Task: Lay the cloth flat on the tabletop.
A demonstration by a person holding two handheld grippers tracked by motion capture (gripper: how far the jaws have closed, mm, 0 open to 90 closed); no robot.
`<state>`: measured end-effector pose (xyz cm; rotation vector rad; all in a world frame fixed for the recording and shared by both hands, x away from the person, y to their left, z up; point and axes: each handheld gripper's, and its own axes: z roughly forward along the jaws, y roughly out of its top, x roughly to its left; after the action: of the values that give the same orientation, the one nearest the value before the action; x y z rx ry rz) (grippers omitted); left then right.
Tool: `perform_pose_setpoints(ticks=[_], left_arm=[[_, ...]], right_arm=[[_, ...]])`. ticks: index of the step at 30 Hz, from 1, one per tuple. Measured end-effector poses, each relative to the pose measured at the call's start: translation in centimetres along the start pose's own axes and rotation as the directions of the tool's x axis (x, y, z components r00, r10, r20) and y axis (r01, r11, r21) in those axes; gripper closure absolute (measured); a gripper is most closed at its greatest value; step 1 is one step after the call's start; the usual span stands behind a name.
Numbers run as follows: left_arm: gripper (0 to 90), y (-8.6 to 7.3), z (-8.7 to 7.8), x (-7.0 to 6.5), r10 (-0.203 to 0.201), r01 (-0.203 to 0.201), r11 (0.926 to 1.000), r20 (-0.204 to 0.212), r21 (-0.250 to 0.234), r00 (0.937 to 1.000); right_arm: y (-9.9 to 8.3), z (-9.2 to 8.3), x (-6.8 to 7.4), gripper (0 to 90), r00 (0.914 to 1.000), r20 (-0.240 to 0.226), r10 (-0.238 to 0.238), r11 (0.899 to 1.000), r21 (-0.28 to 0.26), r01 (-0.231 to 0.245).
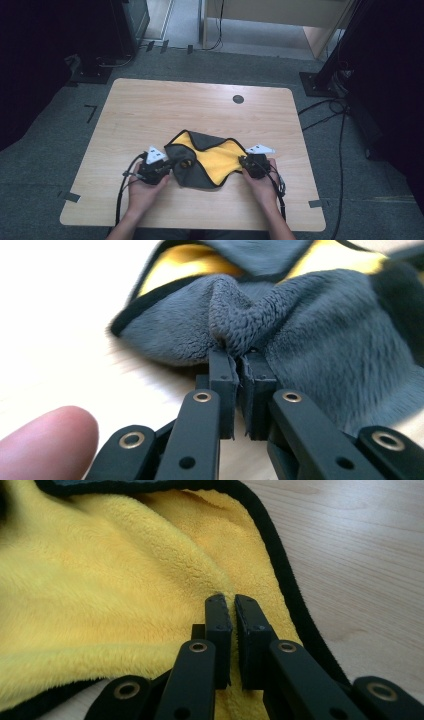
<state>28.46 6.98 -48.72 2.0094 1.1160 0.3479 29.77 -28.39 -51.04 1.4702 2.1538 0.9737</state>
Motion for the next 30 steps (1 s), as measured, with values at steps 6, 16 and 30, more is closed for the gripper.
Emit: perform_pose_setpoints(ticks=[6,16,30], left_arm=[[79.4,-0.5,-1.3,4.4,-0.143,0.145,0.9895,-0.183,-0.007,0.9726],[51.5,1.1,-2.1,0.8,-0.016,0.009,0.9951,-0.067,-0.099,0.9977],[77.2,-0.1,0.1,3.9,-0.104,0.105,0.9945,-0.172,-0.005,0.9795]], right_arm=[[0.0,-0.7,-0.6,85.9,0.9968,0.075,0.024,0.999,-0.025,-0.023],[0.3,-1.7,-0.3,72.7,0.9950,0.086,0.051,0.993,-0.108,-0.041],[-0.4,-0.2,-0.2,85.3,0.9979,0.059,0.025,1.000,0.006,-0.026]])
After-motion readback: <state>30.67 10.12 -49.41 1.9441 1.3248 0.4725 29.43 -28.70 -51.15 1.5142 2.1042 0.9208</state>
